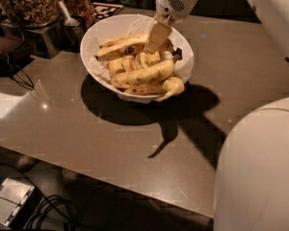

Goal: Pick banana from white bowl

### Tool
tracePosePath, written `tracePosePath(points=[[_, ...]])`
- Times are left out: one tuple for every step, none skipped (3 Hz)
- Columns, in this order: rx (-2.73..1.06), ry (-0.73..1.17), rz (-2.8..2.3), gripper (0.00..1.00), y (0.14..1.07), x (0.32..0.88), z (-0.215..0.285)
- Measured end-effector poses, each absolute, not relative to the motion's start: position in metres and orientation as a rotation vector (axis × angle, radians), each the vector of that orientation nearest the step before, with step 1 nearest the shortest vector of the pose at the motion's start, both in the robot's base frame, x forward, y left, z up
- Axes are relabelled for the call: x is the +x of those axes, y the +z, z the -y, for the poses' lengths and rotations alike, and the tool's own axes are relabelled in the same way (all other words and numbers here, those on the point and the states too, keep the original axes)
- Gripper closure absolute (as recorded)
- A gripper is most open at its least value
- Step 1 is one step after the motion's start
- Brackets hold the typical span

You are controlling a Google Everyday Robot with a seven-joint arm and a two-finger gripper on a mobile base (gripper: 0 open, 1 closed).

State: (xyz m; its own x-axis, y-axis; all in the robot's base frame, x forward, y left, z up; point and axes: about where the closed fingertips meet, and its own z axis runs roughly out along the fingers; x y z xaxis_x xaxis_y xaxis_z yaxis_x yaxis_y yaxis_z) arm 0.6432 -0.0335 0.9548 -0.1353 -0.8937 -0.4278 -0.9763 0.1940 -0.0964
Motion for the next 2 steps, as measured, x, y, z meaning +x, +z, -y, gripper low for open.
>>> tracePosePath(points=[[-1.741,0.262,-2.096,1.00,0.972,0.636,0.037],[-1.766,0.202,-2.103,1.00,0.991,0.632,0.031]])
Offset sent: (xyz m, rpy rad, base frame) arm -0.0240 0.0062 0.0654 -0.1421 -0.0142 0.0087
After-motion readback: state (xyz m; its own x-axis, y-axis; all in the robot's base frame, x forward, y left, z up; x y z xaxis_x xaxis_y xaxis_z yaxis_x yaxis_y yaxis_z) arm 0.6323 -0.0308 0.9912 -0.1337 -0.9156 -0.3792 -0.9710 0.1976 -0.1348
